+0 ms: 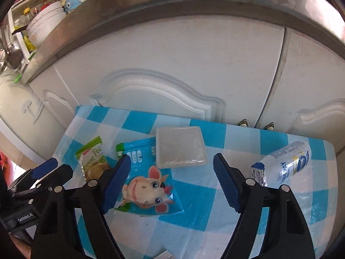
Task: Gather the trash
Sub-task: 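Grasp the green snack wrapper with the left gripper while the right gripper grasps the foil tray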
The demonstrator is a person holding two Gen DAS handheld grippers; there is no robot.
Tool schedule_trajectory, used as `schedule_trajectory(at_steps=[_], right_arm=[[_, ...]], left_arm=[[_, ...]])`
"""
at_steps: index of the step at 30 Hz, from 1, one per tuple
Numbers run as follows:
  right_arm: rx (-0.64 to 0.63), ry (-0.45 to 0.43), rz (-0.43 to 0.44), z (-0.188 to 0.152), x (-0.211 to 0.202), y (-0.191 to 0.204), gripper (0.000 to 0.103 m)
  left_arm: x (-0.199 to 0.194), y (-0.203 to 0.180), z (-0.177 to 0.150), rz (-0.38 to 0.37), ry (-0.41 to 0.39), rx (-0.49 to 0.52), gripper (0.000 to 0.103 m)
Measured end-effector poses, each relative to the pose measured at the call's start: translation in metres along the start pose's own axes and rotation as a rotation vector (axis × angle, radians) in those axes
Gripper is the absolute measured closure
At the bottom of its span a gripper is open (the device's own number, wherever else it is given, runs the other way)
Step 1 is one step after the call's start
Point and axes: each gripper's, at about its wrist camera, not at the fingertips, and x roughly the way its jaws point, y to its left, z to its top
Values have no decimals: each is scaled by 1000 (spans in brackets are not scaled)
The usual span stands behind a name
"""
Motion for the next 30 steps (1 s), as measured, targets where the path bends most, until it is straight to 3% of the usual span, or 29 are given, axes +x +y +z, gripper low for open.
schedule_trajectory(at_steps=[7, 9, 13, 14, 16, 21, 30], right_arm=[[6, 48, -2, 15, 26, -7, 26], [-8, 54, -32, 15, 33, -7, 26], [-25, 72, -47, 12, 42, -7, 27], [-30, 76, -41, 10, 43, -7, 36], [-35, 71, -21, 9, 42, -8, 39], [-53, 78, 6, 5, 37, -8, 40], [-104, 85, 70, -31, 12, 11, 40]], left_arm=[[37, -7, 13, 39, 20, 2, 18], [44, -10, 14, 75, 30, 21, 33], [51, -18, 11, 98, 37, 57, 39], [51, -21, 10, 108, 34, 70, 42], [52, -22, 9, 115, 30, 85, 45], [49, -23, 6, 93, 21, 99, 56], [29, -32, -19, 51, 38, 179, 61]])
